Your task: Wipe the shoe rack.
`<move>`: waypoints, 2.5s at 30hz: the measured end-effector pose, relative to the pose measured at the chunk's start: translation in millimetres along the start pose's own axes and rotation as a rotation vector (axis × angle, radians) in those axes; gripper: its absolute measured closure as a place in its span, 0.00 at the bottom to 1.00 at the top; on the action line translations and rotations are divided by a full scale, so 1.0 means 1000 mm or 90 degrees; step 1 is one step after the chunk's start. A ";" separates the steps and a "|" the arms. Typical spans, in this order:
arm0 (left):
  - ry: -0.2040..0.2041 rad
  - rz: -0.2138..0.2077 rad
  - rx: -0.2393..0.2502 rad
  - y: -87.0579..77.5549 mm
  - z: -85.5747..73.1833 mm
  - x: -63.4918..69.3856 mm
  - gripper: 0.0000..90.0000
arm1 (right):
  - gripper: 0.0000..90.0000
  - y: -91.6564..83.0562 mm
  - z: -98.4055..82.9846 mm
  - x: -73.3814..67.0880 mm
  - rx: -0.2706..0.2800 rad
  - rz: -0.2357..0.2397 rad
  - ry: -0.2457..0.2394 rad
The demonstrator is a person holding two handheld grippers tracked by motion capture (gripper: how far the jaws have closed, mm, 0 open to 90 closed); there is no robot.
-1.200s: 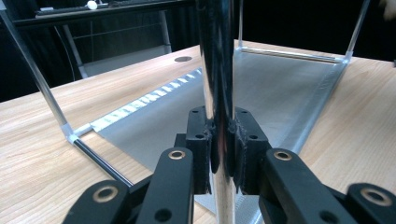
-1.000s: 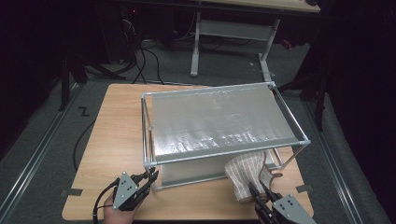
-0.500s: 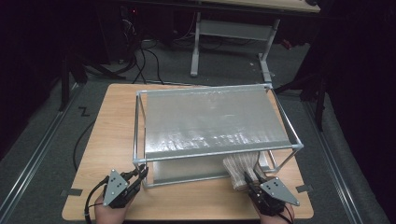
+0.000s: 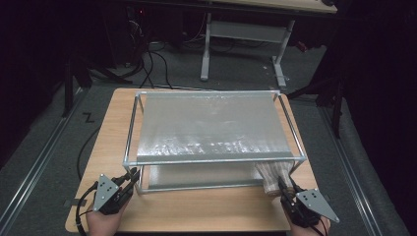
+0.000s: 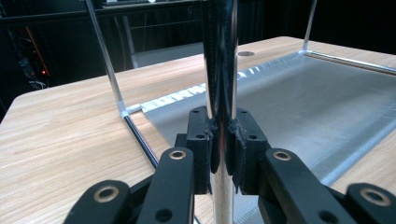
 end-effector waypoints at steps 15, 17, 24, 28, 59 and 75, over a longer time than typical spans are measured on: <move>-0.024 0.045 -0.004 -0.004 -0.005 -0.024 0.88 | 0.81 0.026 0.025 0.009 0.011 -0.006 -0.022; -0.025 0.048 -0.002 -0.005 -0.005 -0.026 0.88 | 0.81 0.033 0.031 0.009 0.011 -0.004 -0.029; -0.031 0.058 -0.003 -0.006 -0.007 -0.033 0.88 | 0.81 0.047 0.044 0.000 0.016 0.012 -0.036; -0.028 0.057 -0.001 -0.006 -0.008 -0.033 0.88 | 0.81 0.031 0.044 -0.010 0.041 0.015 -0.051; -0.023 0.052 -0.003 -0.006 -0.008 -0.034 0.88 | 0.67 0.081 -0.022 0.007 -0.159 0.063 0.025; -0.026 0.050 -0.004 -0.006 -0.009 -0.034 0.88 | 0.76 0.091 -0.025 0.007 -0.225 0.101 0.036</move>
Point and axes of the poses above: each handheld gripper's, and its own axes: y roughly forward along the jaws, z roughly out of its top, x roughly to its right, the point moved 1 cm from there along y, roughly forward along the jaws, and after that the axes turned 13 degrees about -x, right-handed, at the moved point
